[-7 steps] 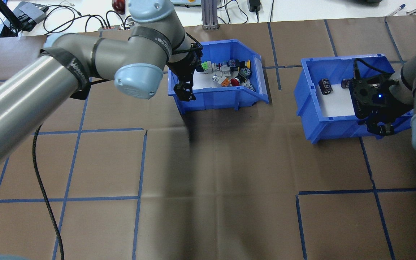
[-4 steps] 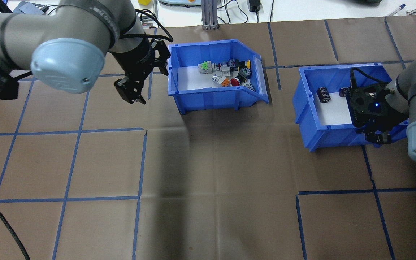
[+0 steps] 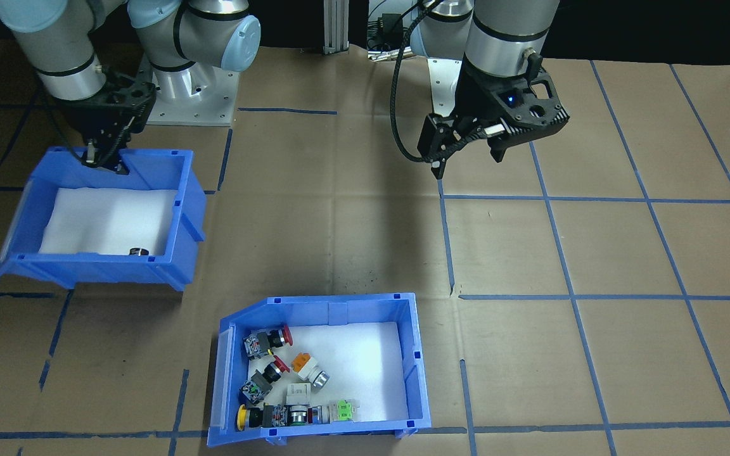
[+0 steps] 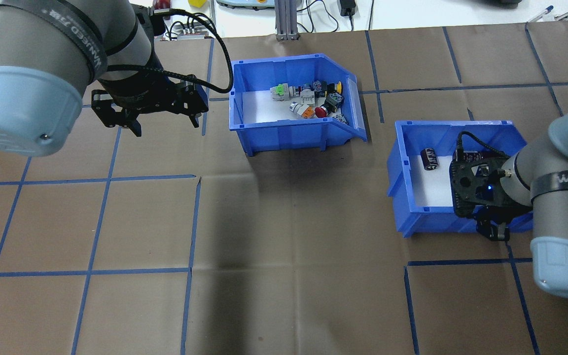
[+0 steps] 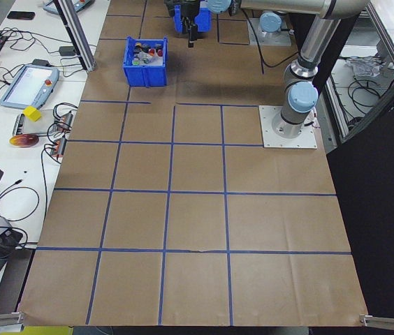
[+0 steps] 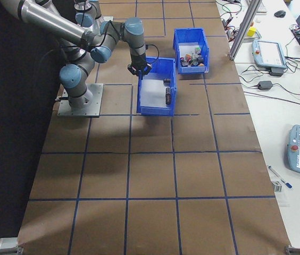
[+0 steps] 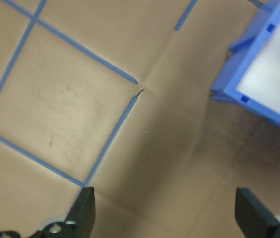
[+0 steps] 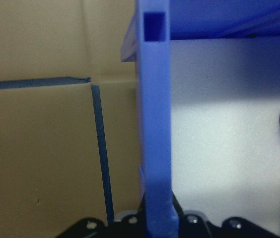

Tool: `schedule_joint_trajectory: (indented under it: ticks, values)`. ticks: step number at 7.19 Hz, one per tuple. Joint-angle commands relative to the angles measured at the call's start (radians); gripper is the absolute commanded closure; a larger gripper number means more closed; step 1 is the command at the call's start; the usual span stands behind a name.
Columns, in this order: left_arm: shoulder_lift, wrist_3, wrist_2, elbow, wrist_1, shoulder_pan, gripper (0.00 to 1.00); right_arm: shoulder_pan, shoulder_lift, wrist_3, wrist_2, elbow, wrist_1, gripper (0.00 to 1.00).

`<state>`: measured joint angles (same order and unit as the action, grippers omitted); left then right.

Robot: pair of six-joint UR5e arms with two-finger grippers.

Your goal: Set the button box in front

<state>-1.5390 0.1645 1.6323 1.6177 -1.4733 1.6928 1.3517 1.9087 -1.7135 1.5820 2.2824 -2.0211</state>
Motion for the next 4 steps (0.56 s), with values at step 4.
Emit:
schedule_joint_trajectory:
  ticks: [4]
  values:
    - [0.143,-0.154,-0.012,0.108,-0.022,-0.083,0.0,0.411,-0.009,0.346,0.009,0.014,-0.031,0.91]
